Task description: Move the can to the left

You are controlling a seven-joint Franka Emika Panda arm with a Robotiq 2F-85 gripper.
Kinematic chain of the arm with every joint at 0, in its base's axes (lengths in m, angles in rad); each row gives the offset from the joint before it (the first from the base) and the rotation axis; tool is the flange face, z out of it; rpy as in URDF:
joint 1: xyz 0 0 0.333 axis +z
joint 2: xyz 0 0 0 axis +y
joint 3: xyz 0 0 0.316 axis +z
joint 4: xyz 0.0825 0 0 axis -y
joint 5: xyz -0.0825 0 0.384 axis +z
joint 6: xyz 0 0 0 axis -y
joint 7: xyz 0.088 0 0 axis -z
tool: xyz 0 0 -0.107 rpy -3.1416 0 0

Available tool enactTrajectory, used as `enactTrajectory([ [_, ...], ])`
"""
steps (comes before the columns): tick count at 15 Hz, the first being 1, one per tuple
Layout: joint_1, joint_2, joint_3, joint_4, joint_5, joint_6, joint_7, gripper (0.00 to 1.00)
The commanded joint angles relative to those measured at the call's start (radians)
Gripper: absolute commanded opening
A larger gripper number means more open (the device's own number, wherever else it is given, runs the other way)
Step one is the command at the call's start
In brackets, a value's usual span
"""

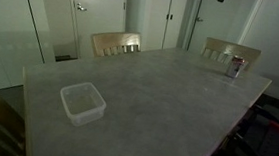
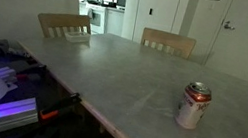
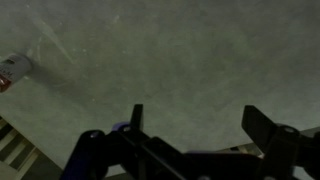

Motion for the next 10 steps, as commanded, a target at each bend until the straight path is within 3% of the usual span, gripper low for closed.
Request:
enactTrajectory([
  [1, -0.07, 0.072, -0.031, 0.052, -0.032, -0.001, 0.07, 1.0],
  [10, -0.19, 0.245, -0.19, 0.167, -0.068, 0.025, 0.235, 1.0],
])
